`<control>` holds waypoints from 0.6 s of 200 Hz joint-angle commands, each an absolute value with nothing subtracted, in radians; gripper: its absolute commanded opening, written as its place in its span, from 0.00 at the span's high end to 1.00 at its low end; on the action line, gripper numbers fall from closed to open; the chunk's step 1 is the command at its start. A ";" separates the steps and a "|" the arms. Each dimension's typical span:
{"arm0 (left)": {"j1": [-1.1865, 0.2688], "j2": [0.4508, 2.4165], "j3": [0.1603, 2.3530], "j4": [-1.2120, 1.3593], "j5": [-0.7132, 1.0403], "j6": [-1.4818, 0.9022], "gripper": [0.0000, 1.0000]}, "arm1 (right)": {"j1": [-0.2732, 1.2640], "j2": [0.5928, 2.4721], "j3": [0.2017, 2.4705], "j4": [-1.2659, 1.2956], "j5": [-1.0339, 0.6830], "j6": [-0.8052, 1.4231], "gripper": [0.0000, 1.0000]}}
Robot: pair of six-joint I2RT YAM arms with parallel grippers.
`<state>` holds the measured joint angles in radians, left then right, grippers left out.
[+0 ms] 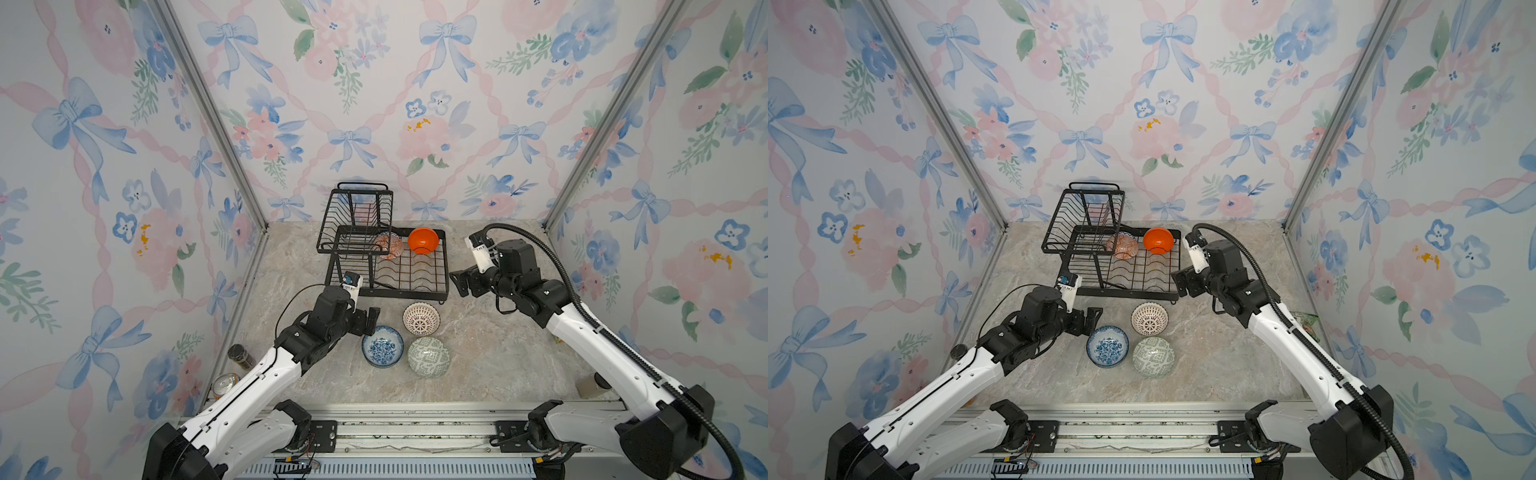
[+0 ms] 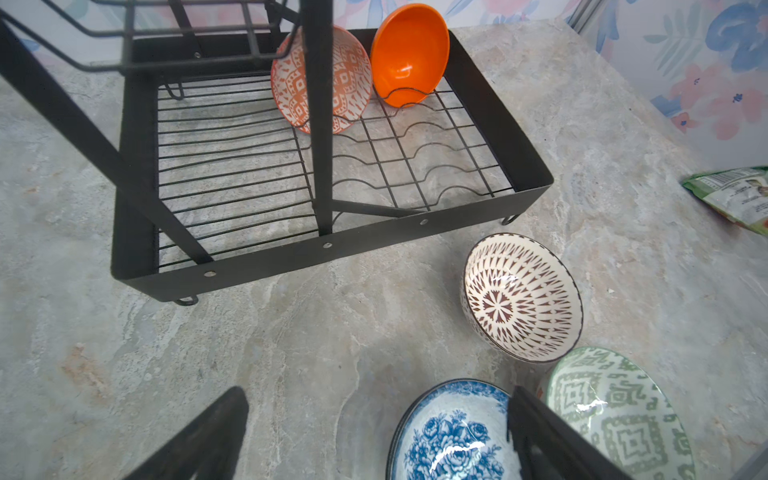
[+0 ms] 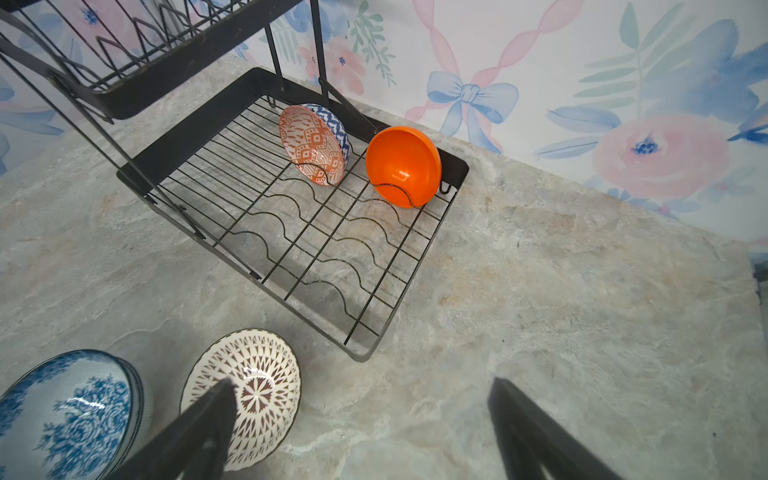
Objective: Load the bowls into the dish rack
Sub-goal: 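Raise the right gripper from the rack while the left gripper nears the blue-and-white bowl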
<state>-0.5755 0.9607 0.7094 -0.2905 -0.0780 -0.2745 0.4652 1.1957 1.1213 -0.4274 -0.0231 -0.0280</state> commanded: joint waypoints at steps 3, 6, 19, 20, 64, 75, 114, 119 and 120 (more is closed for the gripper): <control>-0.598 0.962 0.710 -0.304 -0.122 -0.295 0.02 | 0.462 1.153 1.070 -0.475 -0.051 0.019 0.03; -0.600 0.963 0.709 -0.304 -0.125 -0.295 0.02 | 0.461 1.153 1.066 -0.467 -0.051 0.020 0.03; -0.603 0.963 0.707 -0.304 -0.127 -0.299 0.02 | 0.461 1.157 1.054 -0.438 -0.060 0.031 0.03; -0.603 0.963 0.706 -0.304 -0.126 -0.299 0.02 | 0.461 1.158 1.053 -0.437 -0.060 0.032 0.03; -0.614 0.930 0.706 -0.371 -0.130 -0.353 0.02 | 0.462 1.220 1.073 -0.432 -0.076 0.047 0.03; -0.615 0.927 0.700 -0.395 -0.141 -0.380 0.02 | 0.462 1.228 1.068 -0.424 -0.080 0.049 0.03; -0.643 0.934 0.662 -0.440 -0.146 -0.461 0.02 | 0.460 1.266 1.060 -0.387 -0.084 0.065 0.03; -0.645 0.937 0.661 -0.446 -0.146 -0.471 0.02 | 0.461 1.275 1.065 -0.391 -0.085 0.064 0.03; -0.646 0.937 0.660 -0.448 -0.146 -0.474 0.02 | 0.460 1.276 1.067 -0.392 -0.085 0.064 0.03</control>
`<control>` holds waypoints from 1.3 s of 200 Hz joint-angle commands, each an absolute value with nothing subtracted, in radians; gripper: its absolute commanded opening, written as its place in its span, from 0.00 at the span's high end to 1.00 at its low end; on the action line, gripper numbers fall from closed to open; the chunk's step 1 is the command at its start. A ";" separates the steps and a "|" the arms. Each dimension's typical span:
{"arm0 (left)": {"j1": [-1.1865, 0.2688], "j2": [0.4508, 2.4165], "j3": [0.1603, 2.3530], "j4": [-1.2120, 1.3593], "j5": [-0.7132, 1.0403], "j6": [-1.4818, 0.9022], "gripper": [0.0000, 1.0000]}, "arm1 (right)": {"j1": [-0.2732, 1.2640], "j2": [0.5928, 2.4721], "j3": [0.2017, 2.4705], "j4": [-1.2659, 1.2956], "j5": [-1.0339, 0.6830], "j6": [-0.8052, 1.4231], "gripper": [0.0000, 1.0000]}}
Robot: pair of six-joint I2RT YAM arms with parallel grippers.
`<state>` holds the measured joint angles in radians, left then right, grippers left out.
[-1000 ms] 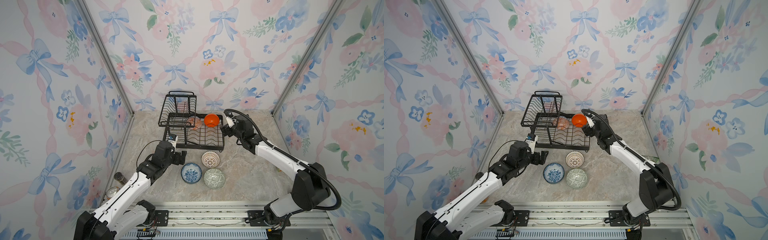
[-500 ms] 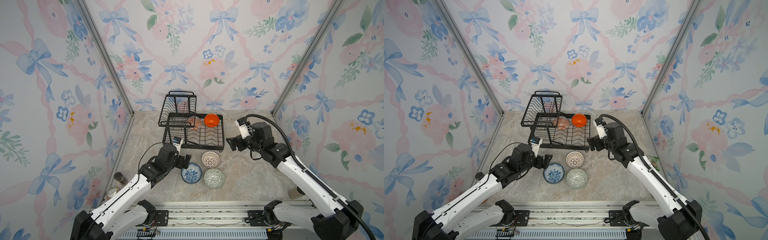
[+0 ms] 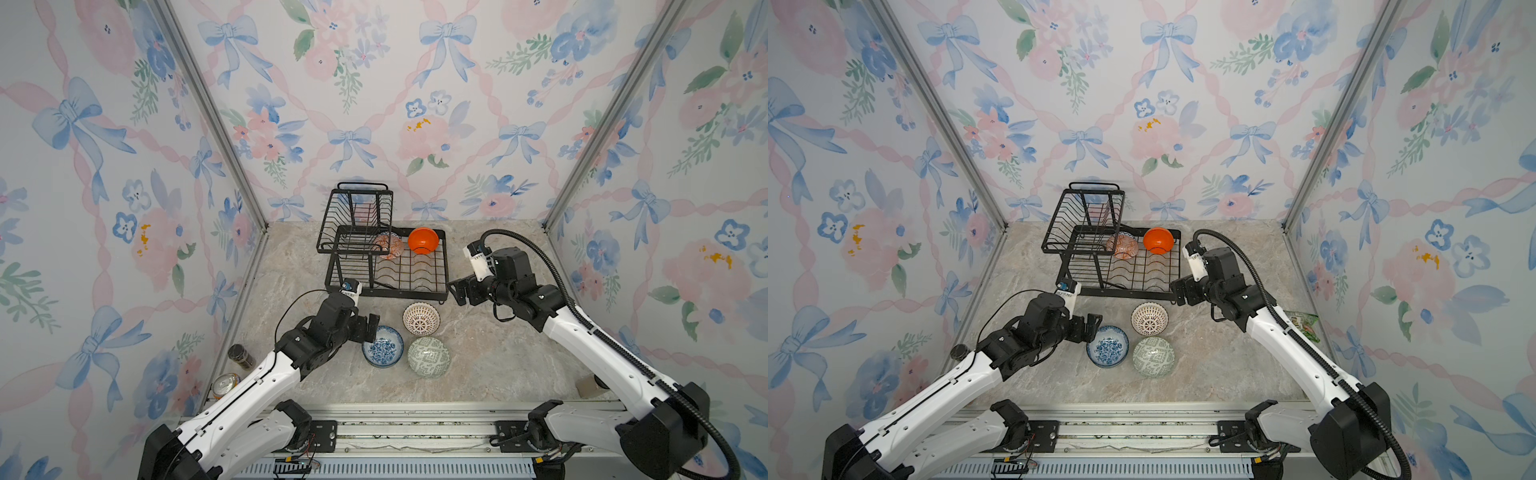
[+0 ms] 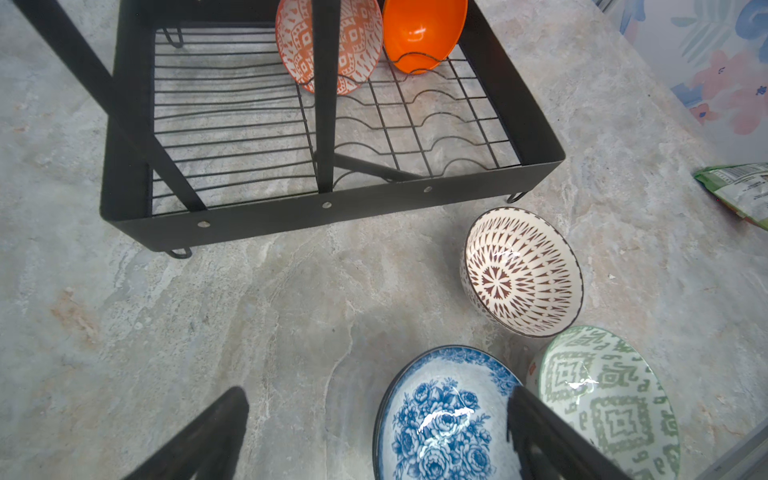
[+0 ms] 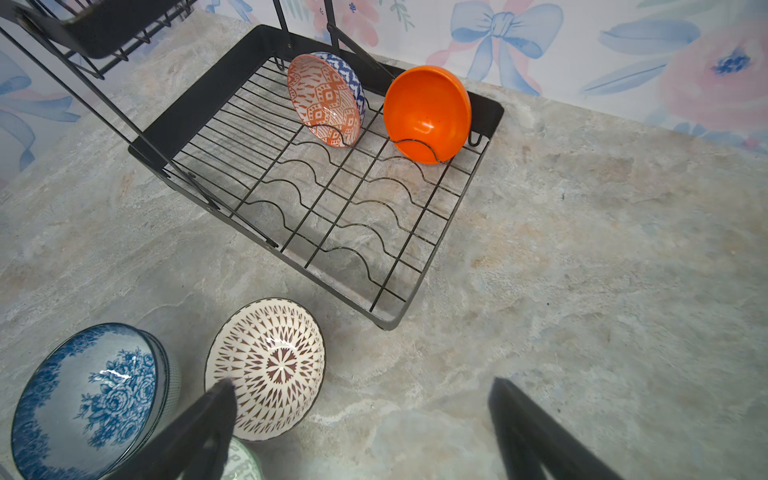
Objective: Load the bowls into the dish rack
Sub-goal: 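Raise the right gripper from the rack while the left gripper nears the blue-and-white bowl, then lower the left gripper onto the blue-and-white bowl rim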
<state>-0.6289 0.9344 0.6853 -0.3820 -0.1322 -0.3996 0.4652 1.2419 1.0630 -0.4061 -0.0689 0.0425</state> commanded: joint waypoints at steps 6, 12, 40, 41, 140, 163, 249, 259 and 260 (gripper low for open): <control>-0.654 0.939 0.660 -0.454 -0.145 -0.483 0.02 | 0.460 1.286 1.074 -0.394 -0.085 0.063 0.03; -0.661 0.940 0.658 -0.461 -0.144 -0.493 0.02 | 0.460 1.294 1.078 -0.396 -0.085 0.063 0.03; -0.673 0.955 0.659 -0.520 -0.148 -0.542 0.02 | 0.457 1.319 1.085 -0.397 -0.084 0.064 0.03; -0.674 0.956 0.661 -0.523 -0.149 -0.544 0.02 | 0.457 1.320 1.084 -0.396 -0.083 0.064 0.03; -0.678 1.072 0.666 -0.558 -0.116 -0.568 0.26 | 0.429 1.345 1.068 -0.374 -0.107 0.070 0.03; -0.684 1.093 0.671 -0.557 -0.109 -0.565 0.38 | 0.426 1.348 1.066 -0.370 -0.107 0.070 0.03; -0.692 1.121 0.667 -0.555 -0.113 -0.572 0.68 | 0.418 1.364 1.070 -0.370 -0.122 0.073 0.03; -0.692 1.133 0.669 -0.555 -0.110 -0.574 0.71 | 0.418 1.365 1.070 -0.368 -0.124 0.072 0.03; -0.692 1.134 0.669 -0.555 -0.108 -0.574 0.71 | 0.417 1.365 1.070 -0.368 -0.125 0.072 0.03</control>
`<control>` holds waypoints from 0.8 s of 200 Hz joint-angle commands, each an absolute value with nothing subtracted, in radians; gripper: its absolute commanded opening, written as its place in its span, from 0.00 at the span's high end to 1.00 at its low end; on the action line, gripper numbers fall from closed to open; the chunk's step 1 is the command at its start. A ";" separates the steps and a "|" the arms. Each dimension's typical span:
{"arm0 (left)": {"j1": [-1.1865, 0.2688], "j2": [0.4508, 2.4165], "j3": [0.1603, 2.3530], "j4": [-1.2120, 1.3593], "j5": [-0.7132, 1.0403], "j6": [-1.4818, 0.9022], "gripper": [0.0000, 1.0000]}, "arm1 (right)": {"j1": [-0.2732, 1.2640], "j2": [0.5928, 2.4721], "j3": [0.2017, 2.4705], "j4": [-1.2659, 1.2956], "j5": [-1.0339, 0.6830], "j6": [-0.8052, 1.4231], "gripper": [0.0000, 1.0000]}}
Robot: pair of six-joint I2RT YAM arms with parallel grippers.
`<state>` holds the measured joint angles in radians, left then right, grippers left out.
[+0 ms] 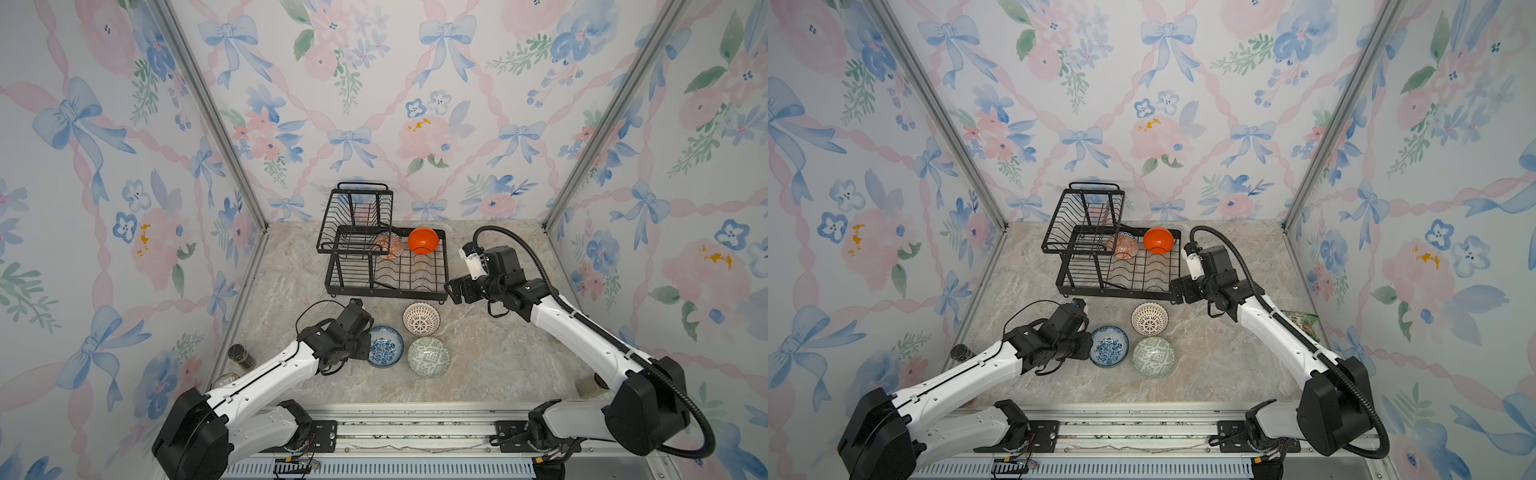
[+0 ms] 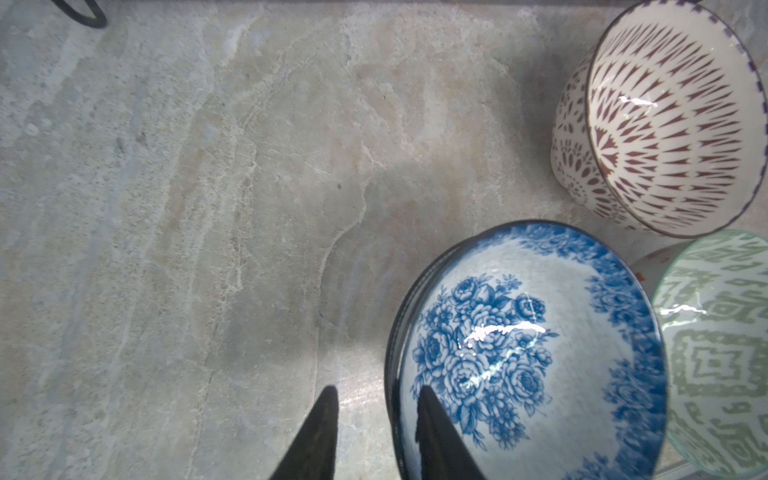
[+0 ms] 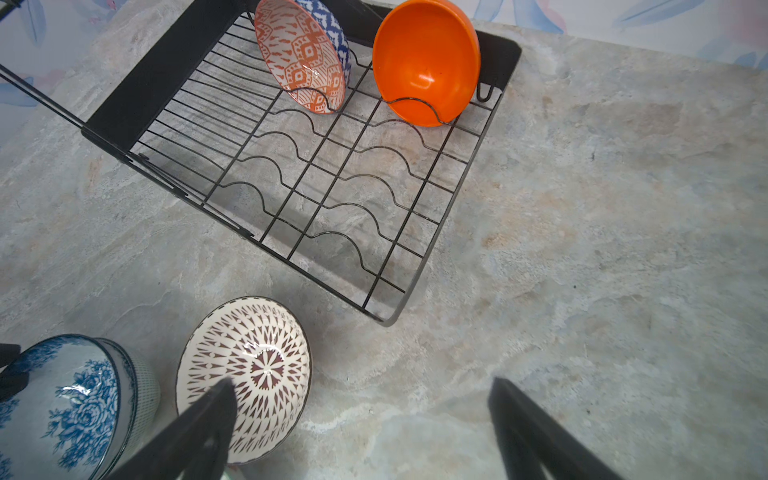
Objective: Load the bowls into the dish rack
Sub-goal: 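Lower the left gripper onto the blue-and-white bowl rim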
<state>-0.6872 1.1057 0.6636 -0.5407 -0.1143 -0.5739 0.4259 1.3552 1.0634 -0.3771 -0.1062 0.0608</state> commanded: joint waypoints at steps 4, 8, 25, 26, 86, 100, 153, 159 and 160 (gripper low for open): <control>-0.692 1.138 0.670 -0.555 -0.109 -0.574 0.72 | 0.417 1.365 1.070 -0.367 -0.126 0.072 0.03; -0.693 1.143 0.670 -0.555 -0.108 -0.574 0.72 | 0.417 1.367 1.070 -0.364 -0.127 0.071 0.03; -0.696 1.151 0.676 -0.554 -0.110 -0.575 0.76 | 0.416 1.375 1.070 -0.362 -0.132 0.070 0.03; -0.696 1.151 0.677 -0.553 -0.110 -0.574 0.76 | 0.417 1.375 1.070 -0.362 -0.133 0.070 0.03; -0.698 1.156 0.690 -0.554 -0.118 -0.569 0.92 | 0.415 1.375 1.068 -0.365 -0.135 0.069 0.03; -0.698 1.159 0.695 -0.554 -0.121 -0.568 0.96 | 0.414 1.376 1.074 -0.375 -0.136 0.065 0.03; -0.699 1.169 0.708 -0.554 -0.122 -0.560 1.00 | 0.415 1.378 1.081 -0.386 -0.138 0.064 0.03; -0.699 1.167 0.709 -0.553 -0.121 -0.560 1.00 | 0.414 1.378 1.079 -0.385 -0.138 0.063 0.03; -0.699 1.167 0.709 -0.554 -0.121 -0.560 1.00 | 0.415 1.378 1.079 -0.385 -0.137 0.063 0.03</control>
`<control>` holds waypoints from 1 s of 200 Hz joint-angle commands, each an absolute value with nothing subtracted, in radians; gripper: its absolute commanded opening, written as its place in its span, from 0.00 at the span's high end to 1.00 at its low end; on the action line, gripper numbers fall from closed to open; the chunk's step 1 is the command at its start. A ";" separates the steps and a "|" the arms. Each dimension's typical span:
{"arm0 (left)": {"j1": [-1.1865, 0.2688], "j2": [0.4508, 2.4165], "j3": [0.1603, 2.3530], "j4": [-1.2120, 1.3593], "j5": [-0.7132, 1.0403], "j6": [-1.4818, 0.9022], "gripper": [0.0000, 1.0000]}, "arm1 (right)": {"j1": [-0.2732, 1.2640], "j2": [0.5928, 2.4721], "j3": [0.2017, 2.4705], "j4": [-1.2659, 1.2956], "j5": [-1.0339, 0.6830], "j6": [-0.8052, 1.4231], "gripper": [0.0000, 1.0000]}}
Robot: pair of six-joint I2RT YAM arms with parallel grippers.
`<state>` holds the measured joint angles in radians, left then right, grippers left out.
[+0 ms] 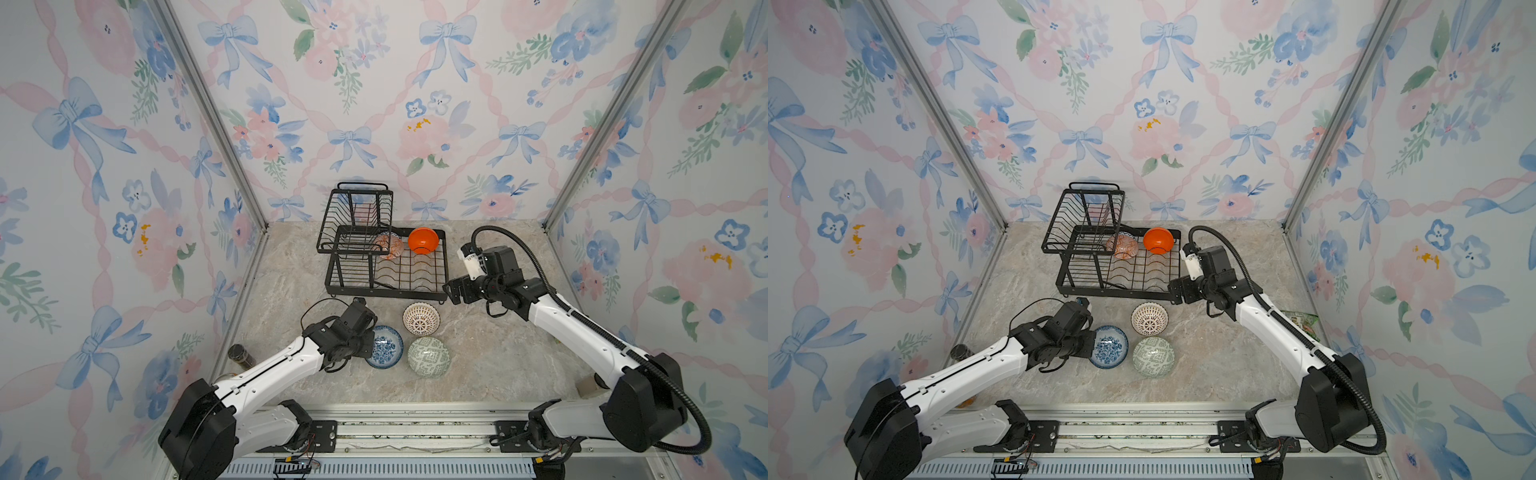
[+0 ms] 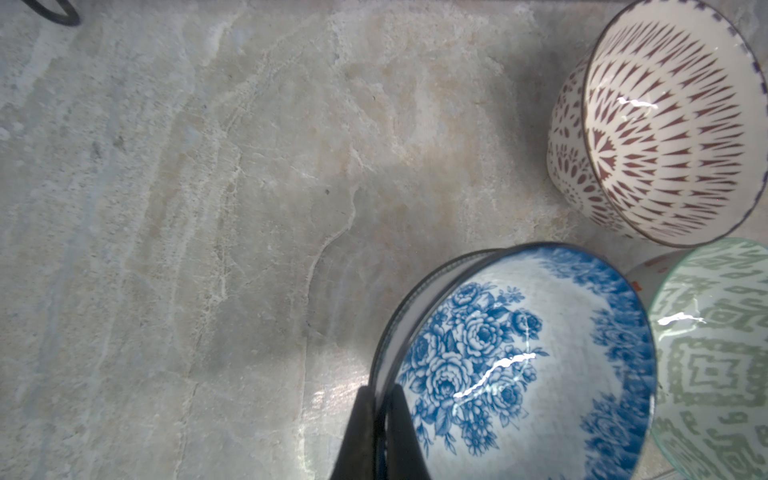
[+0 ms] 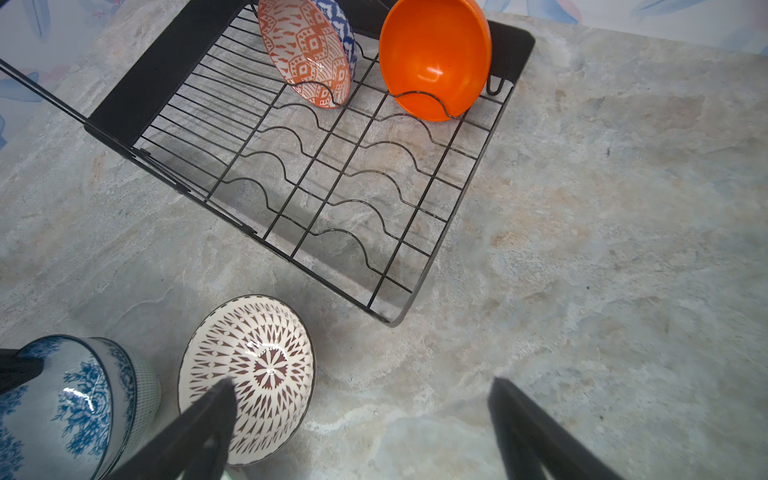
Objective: Load the bowls into the dish rack
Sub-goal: 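Lower the left gripper onto the blue-and-white bowl rim, then close the left gripper on the blue-and-white bowl rim and lift it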
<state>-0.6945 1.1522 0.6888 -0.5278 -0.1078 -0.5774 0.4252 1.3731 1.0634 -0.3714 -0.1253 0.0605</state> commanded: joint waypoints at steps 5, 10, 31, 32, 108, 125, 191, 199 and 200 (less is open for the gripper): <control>-0.699 1.165 0.708 -0.554 -0.123 -0.560 1.00 | 0.415 1.376 1.079 -0.385 -0.137 0.063 0.03; -0.699 1.162 0.709 -0.554 -0.124 -0.559 1.00 | 0.415 1.376 1.079 -0.385 -0.137 0.062 0.03; -0.700 1.147 0.710 -0.555 -0.127 -0.555 1.00 | 0.414 1.375 1.079 -0.385 -0.137 0.062 0.03; -0.700 1.146 0.710 -0.554 -0.127 -0.555 1.00 | 0.413 1.375 1.079 -0.385 -0.137 0.063 0.03; -0.700 1.098 0.727 -0.554 -0.151 -0.537 1.00 | 0.413 1.369 1.079 -0.394 -0.130 0.058 0.03; -0.700 1.095 0.729 -0.554 -0.149 -0.533 1.00 | 0.413 1.374 1.083 -0.397 -0.132 0.058 0.03; -0.700 1.086 0.779 -0.554 -0.149 -0.512 1.00 | 0.413 1.375 1.086 -0.400 -0.140 0.058 0.03; -0.700 1.080 0.782 -0.555 -0.151 -0.510 1.00 | 0.413 1.376 1.089 -0.402 -0.142 0.058 0.03; -0.700 1.079 0.782 -0.554 -0.152 -0.511 1.00 | 0.413 1.377 1.090 -0.403 -0.142 0.058 0.03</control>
